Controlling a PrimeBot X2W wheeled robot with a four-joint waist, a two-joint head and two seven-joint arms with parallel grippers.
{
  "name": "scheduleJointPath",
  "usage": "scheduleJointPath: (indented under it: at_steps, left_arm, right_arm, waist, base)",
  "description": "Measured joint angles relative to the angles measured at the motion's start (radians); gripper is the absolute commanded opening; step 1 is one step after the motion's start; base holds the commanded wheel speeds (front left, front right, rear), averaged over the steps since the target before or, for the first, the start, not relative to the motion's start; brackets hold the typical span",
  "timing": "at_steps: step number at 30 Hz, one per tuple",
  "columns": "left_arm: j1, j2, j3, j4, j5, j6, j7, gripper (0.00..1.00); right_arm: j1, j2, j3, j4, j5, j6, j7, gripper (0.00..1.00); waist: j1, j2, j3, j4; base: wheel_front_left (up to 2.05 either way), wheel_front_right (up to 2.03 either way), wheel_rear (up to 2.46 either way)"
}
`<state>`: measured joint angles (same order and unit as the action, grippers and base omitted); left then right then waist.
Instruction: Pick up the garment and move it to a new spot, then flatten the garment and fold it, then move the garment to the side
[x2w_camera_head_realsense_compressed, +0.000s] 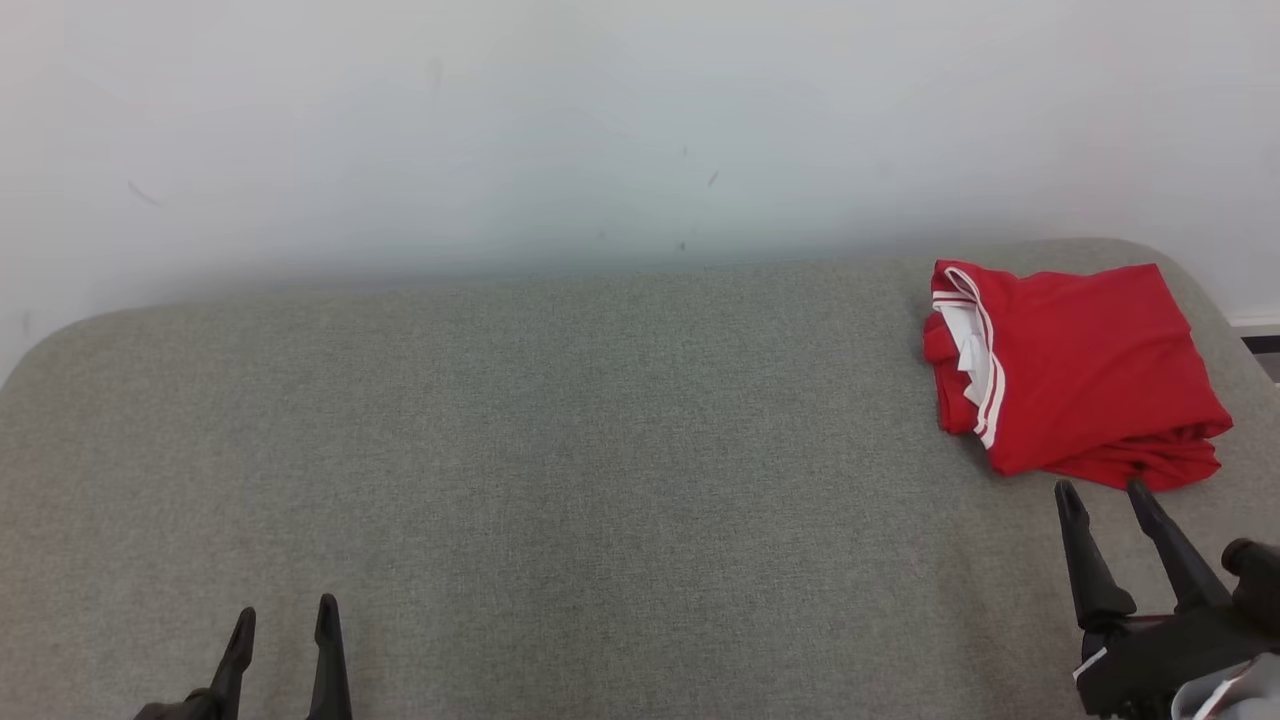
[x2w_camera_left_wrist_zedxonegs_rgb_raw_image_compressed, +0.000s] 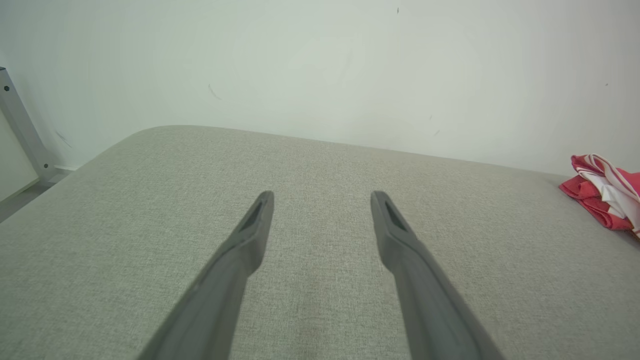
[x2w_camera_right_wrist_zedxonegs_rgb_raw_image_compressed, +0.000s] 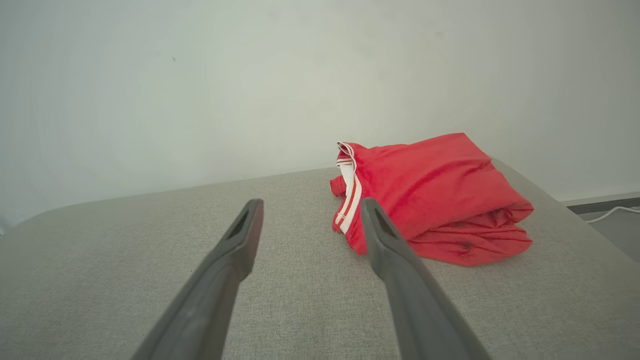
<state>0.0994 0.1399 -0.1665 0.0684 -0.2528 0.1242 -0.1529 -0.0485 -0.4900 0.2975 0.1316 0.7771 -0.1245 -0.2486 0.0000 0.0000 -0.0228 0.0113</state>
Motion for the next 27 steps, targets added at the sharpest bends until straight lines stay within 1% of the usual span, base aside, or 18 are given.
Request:
scheduleJointPath:
  at_steps: [4,12,17,22,27]
  left_arm:
    - [0.0,-0.015,0.008,-0.01,0.014,0.0,0.003,1.0]
    - [0.0,-0.02,0.023,-0.017,0.067,0.0,0.013,1.0]
    - [0.0,-0.02,0.024,-0.029,0.069,0.0,0.021,1.0]
    - [0.001,-0.021,0.026,-0.036,0.08,0.0,0.03,1.0]
    - [0.001,-0.025,0.029,-0.044,0.095,0.0,0.04,1.0]
  right_arm:
    - [0.026,0.024,-0.014,-0.003,-0.061,0.0,-0.002,1.0]
    - [0.056,0.066,-0.032,-0.005,-0.181,0.0,-0.004,1.0]
    - [0.063,0.094,-0.057,-0.008,-0.204,0.0,-0.004,1.0]
    - [0.065,0.108,-0.078,-0.011,-0.245,0.0,-0.004,1.0]
    - [0.072,0.119,-0.095,-0.015,-0.262,0.0,-0.004,1.0]
  waist:
    - [0.0,0.0,0.002,-0.002]
    - [0.0,0.0,0.005,0.001]
    - [0.0001,0.0,0.005,0.002]
    - [0.0,0.0,0.006,0.003]
    - [0.0,0.0001,0.009,0.005]
  base:
    - [0.0,0.0,0.0]
    - [0.0,0.0,0.0]
    - [0.0,0.0,0.0]
    - [0.0,0.0,0.0]
    - [0.0,0.0,0.0]
